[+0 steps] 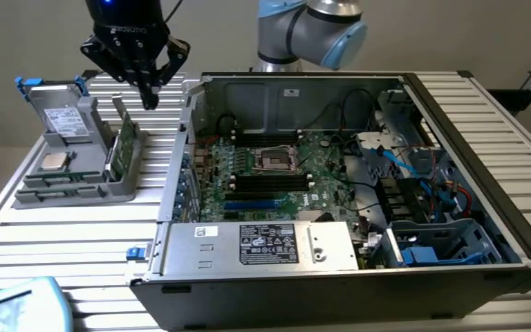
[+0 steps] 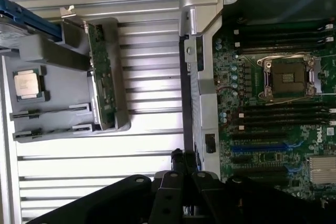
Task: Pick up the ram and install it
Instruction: 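Reach for the ram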
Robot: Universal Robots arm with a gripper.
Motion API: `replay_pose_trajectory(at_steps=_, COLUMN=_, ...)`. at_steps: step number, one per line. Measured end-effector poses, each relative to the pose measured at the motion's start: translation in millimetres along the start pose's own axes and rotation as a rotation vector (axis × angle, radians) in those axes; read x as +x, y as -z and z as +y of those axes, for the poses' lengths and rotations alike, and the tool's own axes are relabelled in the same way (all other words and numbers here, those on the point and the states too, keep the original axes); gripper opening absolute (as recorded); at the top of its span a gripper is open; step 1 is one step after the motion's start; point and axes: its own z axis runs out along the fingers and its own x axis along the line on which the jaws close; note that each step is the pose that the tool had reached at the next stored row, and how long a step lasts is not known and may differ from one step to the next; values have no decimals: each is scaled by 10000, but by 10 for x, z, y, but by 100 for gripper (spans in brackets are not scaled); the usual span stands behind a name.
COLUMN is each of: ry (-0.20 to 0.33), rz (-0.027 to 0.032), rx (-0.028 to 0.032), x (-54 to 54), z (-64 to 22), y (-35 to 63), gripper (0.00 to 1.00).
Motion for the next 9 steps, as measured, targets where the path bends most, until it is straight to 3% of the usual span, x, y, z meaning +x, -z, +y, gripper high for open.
replay_pose_trajectory(at_steps=9, ry=-9, rz=200, rx=14, x=382, z=-83, y=-32, gripper=11)
